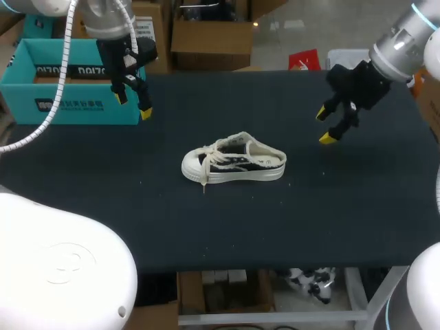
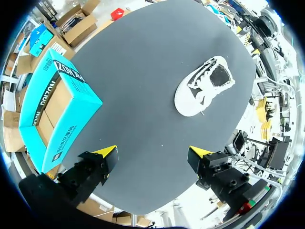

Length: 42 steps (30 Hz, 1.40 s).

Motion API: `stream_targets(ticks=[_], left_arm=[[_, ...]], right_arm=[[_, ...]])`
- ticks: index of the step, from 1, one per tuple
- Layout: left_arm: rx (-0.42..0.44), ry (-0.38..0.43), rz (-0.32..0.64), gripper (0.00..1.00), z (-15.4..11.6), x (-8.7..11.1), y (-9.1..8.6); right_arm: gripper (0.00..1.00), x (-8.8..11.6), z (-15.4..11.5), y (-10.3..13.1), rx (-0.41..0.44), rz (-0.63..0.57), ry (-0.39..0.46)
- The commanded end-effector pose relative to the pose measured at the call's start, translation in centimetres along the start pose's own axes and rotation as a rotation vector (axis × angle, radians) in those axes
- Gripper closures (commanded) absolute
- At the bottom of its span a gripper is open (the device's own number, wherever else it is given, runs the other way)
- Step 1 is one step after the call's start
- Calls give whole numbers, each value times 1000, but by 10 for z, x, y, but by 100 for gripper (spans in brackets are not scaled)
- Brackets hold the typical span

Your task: Open the shoe tongue, take the insole out of the shoe, put the insole back into the shoe, and pack the shoe into the shoebox

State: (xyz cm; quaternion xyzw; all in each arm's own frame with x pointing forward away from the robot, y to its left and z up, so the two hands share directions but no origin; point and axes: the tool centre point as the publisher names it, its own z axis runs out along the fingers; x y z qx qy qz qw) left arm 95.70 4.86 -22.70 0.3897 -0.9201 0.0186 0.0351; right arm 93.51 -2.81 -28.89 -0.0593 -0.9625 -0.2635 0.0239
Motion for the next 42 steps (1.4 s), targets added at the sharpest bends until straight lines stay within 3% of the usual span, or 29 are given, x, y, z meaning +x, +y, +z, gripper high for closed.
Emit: stream_targets(ticks=[1, 4, 9, 12, 18, 26, 31, 42], left_arm=[[0, -2, -1, 0, 1, 0, 0], [-8, 3, -29, 0, 4, 6, -3], [-63, 7, -296, 0, 20, 39, -21], [-45, -9, -441, 0, 24, 56, -30], [12, -35, -539, 0, 19, 85, -41], [-10, 9, -537, 0, 29, 103, -62], [-17, -10, -521, 0, 36, 121, -75], [-12, 2, -472, 0, 41, 138, -86]], right_arm=[[0, 0, -1, 0, -1, -1, 1], [0, 1, 6, 4, -2, -30, -2], [0, 3, 41, 17, -53, -29, -10], [0, 4, 56, 17, -89, -29, -8], [0, 9, 77, 15, -137, -15, -10], [0, 13, 103, 13, -232, -3, -27], [0, 14, 120, 12, -269, 1, -30], [0, 2, 148, 24, -324, 13, 16]])
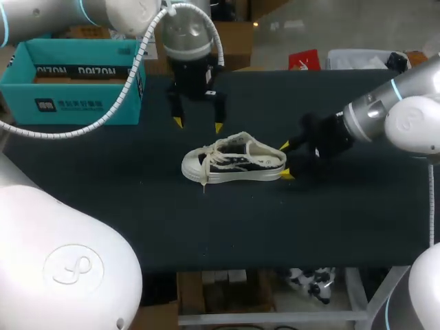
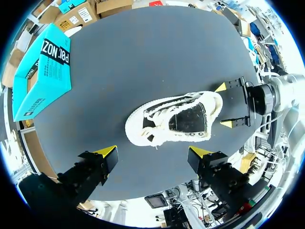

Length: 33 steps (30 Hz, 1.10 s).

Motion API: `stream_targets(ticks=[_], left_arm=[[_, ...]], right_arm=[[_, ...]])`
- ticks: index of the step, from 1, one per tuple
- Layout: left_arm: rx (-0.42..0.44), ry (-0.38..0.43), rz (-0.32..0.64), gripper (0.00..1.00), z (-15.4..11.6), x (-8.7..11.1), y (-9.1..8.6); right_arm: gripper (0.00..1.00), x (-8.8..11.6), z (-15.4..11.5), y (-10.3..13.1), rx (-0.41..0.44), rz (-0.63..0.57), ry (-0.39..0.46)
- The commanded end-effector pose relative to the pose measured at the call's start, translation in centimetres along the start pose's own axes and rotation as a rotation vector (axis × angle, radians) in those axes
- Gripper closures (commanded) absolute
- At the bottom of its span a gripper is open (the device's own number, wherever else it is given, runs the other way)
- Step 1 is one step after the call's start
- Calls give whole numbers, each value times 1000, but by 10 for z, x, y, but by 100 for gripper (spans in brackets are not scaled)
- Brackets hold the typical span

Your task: Open the shoe tongue, take the insole out of the shoe, put the insole back into the shoe, and pack the shoe into the shoebox

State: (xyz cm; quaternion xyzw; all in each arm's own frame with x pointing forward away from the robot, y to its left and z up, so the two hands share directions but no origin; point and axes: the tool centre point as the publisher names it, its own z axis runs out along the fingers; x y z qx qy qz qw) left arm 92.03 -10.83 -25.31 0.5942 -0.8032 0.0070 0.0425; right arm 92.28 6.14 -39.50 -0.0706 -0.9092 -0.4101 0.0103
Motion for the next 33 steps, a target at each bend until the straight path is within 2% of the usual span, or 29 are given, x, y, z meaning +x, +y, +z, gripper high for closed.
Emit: stream_targets(ticks=[1, 13, 19, 33], left_arm=[[-6, -4, 5, 0, 5, 4, -3], [-15, 7, 18, 0, 13, 11, -10], [-19, 19, 21, 0, 17, 14, -13], [-42, 28, 31, 0, 26, 37, -18]], right_arm=[[0, -11, 14, -1, -11, 5, 30], [0, -12, 37, 0, -60, 22, 56], [0, -9, 42, 1, -58, 24, 56], [0, -5, 50, -2, -99, -29, 19]])
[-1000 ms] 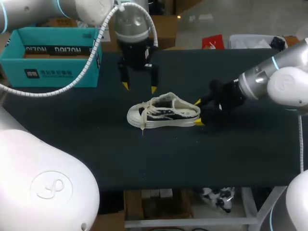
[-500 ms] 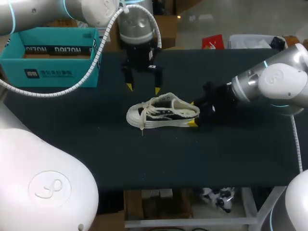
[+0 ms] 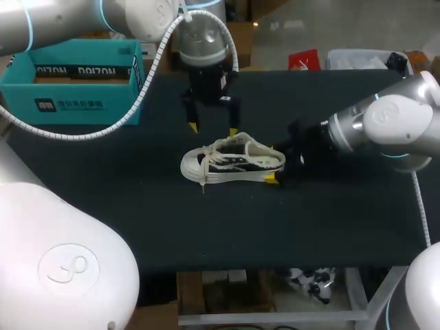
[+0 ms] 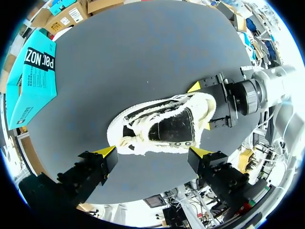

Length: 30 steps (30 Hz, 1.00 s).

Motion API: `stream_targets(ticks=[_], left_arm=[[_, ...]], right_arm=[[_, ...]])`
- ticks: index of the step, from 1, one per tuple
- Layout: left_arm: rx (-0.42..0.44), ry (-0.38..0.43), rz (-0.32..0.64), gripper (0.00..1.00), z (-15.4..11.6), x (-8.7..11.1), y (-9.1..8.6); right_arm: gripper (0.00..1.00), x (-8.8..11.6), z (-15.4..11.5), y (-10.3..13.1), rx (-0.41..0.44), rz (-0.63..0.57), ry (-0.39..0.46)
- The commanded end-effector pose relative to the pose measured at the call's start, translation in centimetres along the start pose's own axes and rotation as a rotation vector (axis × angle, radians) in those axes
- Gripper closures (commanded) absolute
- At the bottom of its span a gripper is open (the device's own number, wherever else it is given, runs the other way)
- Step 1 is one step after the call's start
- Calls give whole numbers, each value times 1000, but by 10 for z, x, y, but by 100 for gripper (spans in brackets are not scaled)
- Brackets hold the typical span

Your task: Open the shoe tongue, take the insole out of the shoe, put the insole back into the shoe, and pack the shoe into the shoebox

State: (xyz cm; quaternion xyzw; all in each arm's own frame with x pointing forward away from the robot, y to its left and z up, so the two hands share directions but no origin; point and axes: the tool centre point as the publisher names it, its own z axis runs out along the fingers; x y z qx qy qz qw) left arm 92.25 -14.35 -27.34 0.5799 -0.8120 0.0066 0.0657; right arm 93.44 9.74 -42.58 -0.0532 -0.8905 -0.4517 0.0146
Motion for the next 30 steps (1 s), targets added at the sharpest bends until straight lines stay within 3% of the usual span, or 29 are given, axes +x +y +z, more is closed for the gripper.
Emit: stream_targets(ticks=[1, 2, 12, 15, 21, 30], left_arm=[[-16, -10, -1, 0, 4, 7, -6], [-18, -16, -1, 0, 5, 9, -6], [9, -137, -23, 0, 4, 43, -6], [17, -169, -34, 18, 10, 51, -8], [-1, -209, -67, 29, 27, 55, -16], [-19, -246, -90, 31, 40, 56, -20]], right_arm=[[54, 5, 1, -4, -10, -4, -10], [100, 5, 1, -4, -11, -5, -12], [100, 2, 2, -5, 26, -24, -32], [100, 2, 2, -5, 26, -24, -32], [100, 2, 2, -5, 26, -24, -32], [100, 2, 2, -5, 26, -24, -32]])
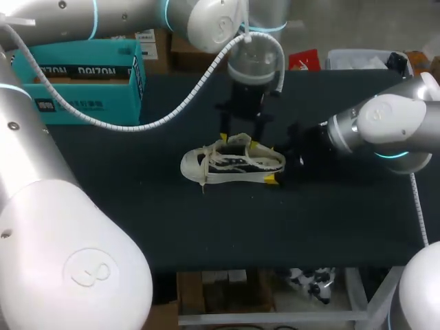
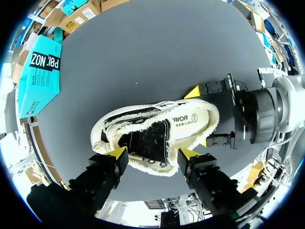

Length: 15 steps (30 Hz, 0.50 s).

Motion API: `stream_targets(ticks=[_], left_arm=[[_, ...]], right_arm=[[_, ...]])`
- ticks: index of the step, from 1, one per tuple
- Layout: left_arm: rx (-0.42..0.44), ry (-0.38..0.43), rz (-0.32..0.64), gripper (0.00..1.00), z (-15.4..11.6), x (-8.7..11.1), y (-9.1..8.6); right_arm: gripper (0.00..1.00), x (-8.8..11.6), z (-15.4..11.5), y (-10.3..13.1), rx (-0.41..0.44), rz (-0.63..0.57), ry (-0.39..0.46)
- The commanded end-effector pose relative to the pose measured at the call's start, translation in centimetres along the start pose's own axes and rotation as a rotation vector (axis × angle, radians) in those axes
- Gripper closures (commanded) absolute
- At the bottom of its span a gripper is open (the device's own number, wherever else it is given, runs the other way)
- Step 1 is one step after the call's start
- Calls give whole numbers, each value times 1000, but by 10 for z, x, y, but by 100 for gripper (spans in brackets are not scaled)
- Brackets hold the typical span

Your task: Open the shoe tongue, take the insole out of the shoe, put the insole back into the shoe, and pack the shoe into the shoebox

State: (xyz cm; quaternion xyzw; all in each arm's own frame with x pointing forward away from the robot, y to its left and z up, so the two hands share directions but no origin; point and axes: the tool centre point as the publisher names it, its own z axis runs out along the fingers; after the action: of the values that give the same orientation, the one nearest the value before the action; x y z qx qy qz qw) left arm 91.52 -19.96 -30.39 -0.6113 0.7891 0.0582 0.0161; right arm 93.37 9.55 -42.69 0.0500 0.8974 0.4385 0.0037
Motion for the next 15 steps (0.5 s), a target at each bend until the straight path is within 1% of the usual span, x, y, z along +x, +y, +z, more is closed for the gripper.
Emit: stream_targets(ticks=[1, 3, 4, 5, 8, 9, 10, 11, 13, 15], left_arm=[[-13, -45, -5, 31, 4, 7, -6], [-17, -52, -5, 31, 6, 8, -6], [-18, -60, -9, 44, 6, 9, -6], [-20, -63, -9, 50, 7, 9, -6], [-22, -98, -21, 57, 9, 9, -4], [-25, -106, -21, 64, 10, 8, -3], [-27, -109, -22, 76, 11, 8, -3], [-29, -116, -26, 80, 11, 7, -2], [-30, -119, -29, 83, 12, 6, -1], [-32, -118, -37, 100, 12, 4, -1]], right_arm=[[100, 2, 3, -3, -2, -1, -1], [100, 2, 3, -3, -2, -1, -1], [100, 2, 3, -3, -2, -1, -1], [100, 2, 3, -3, -2, -1, -1], [100, 2, 3, -3, -2, -1, -1], [100, 2, 3, -3, -2, -1, -1], [100, 2, 3, -3, -2, -1, -1], [100, 2, 3, -3, -2, -1, -1], [100, 2, 3, -3, -2, -1, -1], [100, 2, 3, -3, -2, -1, -1]])
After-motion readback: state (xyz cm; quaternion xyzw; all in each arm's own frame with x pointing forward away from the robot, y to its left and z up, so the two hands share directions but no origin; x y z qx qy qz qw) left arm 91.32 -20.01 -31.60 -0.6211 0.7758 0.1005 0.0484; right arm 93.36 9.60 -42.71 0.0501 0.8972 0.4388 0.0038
